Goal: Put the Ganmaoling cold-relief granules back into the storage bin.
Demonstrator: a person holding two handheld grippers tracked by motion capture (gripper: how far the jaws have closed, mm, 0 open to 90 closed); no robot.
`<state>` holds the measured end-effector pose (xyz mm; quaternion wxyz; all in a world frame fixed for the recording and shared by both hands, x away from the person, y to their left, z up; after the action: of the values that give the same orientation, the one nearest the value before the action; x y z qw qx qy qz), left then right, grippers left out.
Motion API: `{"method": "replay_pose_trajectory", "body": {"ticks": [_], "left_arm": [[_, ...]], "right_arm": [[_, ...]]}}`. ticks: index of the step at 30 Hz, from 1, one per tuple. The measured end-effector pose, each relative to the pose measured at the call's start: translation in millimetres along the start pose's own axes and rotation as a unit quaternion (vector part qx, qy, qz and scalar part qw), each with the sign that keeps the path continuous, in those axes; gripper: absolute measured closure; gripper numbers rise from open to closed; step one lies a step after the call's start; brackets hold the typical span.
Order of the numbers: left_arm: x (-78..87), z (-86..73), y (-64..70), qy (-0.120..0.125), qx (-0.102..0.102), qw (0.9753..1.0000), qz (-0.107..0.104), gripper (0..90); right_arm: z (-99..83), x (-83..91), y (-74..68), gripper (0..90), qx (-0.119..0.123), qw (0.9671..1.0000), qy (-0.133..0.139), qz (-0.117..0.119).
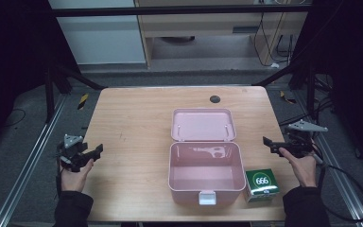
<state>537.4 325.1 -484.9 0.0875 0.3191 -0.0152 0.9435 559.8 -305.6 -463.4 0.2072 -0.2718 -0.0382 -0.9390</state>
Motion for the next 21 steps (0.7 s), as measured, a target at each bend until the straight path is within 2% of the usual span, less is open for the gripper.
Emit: {"method": "replay_pose_trajectory", "body": {"ticks": [5, 8, 10, 14, 17, 18, 19, 20, 21], "left_arm": [[-0.6, -0.9, 4.8, -0.006, -0.011, 0.9998, -0.012, 39.0], [-1.8, -2.4, 7.8, -0.013, -0.022, 0.9994, -0.021, 40.4], [-2.9, -4.0, 9.4, -0.020, -0.029, 0.9990, -0.026, 41.0], [-4.8, -6.7, 11.9, -0.030, -0.036, 0.9982, -0.038, 42.0], [-6.3, -8.7, 14.0, -0.037, -0.043, 0.9974, -0.044, 42.1], [-7.0, -9.0, 14.7, -0.037, -0.044, 0.9974, -0.045, 42.0], [-7.7, -10.3, 15.5, -0.042, -0.049, 0.9968, -0.047, 41.7], [-8.4, -11.1, 16.2, -0.045, -0.050, 0.9966, -0.048, 41.6], [-9.0, -11.7, 16.8, -0.047, -0.051, 0.9964, -0.049, 41.4]], "right_arm": [[11.1, 9.0, -6.4, 1.4, 0.026, 0.9995, -0.005, 0.017], [20.7, 18.3, -14.2, 3.8, 0.066, 0.9967, -0.026, 0.039], [25.4, 22.2, -19.2, 4.3, 0.083, 0.9944, -0.032, 0.057], [36.4, 31.6, -35.7, 4.8, 0.129, 0.9838, -0.056, 0.111], [39.0, 35.1, -44.7, 5.0, 0.162, 0.9752, -0.075, 0.131], [39.7, 37.0, -49.3, 5.1, 0.180, 0.9696, -0.084, 0.142], [39.9, 38.4, -52.1, 5.3, 0.188, 0.9668, -0.090, 0.147], [40.4, 40.7, -57.7, 5.3, 0.206, 0.9606, -0.099, 0.158], [40.7, 42.3, -61.3, 5.4, 0.218, 0.9565, -0.103, 0.164]]}}
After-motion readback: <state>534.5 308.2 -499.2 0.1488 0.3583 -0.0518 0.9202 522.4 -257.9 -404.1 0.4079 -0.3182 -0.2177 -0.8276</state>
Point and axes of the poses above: each handheld gripper's, and its own axes: x roughly backward along the jaws, z roughly out of its top, y roughly to its right, the point moved 8 cm from there along -x, roughly forward along the jaws, and after that the axes turned 1 degree about -y, right-handed, at the moved point
